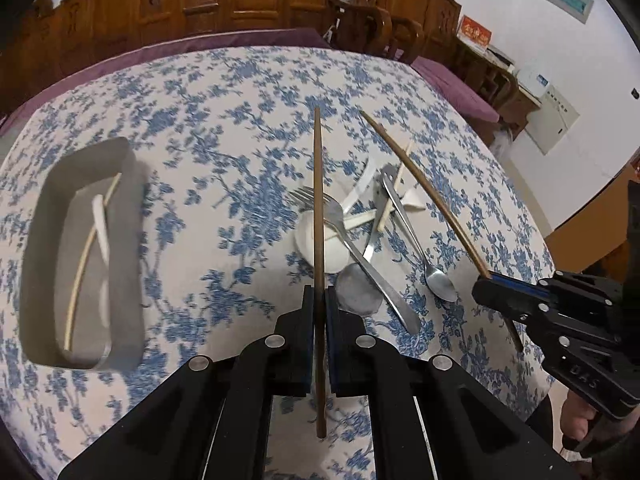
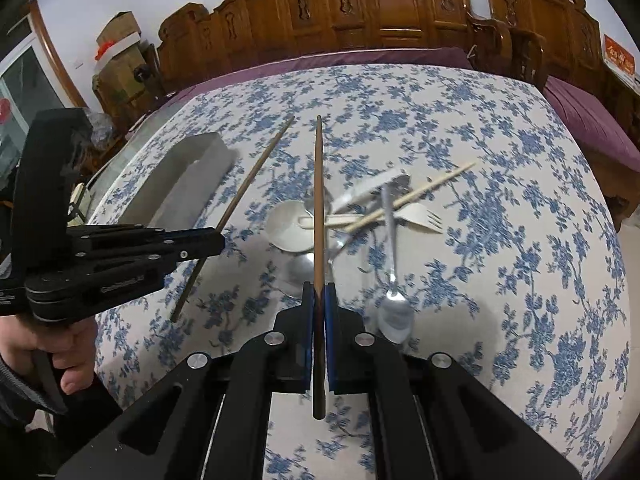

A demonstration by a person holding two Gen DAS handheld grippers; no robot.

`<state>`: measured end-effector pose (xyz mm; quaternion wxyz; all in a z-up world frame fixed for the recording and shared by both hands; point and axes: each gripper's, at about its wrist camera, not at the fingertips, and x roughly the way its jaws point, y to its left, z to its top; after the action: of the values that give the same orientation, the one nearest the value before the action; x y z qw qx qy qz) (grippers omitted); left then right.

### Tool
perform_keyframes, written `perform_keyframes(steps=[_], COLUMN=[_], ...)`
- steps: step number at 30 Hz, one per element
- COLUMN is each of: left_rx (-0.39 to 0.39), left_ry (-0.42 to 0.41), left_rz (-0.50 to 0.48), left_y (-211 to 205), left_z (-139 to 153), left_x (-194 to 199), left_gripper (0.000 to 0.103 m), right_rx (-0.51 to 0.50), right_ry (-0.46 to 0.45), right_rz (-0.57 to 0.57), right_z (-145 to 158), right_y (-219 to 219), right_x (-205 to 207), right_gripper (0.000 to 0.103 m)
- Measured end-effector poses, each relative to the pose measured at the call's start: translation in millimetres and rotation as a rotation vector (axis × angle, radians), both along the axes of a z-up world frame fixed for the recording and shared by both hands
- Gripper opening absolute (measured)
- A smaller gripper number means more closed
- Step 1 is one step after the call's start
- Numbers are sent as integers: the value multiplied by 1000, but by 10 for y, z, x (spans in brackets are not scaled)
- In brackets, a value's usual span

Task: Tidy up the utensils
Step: 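Lower the left chopstick into the tray and open while the right gripper carries its chopstick over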

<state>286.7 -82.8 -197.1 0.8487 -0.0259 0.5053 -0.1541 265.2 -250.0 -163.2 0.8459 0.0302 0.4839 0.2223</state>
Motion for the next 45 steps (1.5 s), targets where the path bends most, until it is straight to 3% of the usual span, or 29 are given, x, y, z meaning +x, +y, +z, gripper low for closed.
perform_keyframes(steps=[23,45], left_rx=[27,81], left_ry=[-56,-13], left_rz=[99,154], left_y=[1140,1781], left_z=[277,3], left_x=[23,478], left_gripper=[4,4], right_rx=[24,13], right_ry=[-22,-11], right_rz=[85,145], right_z=[186,159], right_y=[947,1473], right_x=[166,365], right_gripper=[6,6])
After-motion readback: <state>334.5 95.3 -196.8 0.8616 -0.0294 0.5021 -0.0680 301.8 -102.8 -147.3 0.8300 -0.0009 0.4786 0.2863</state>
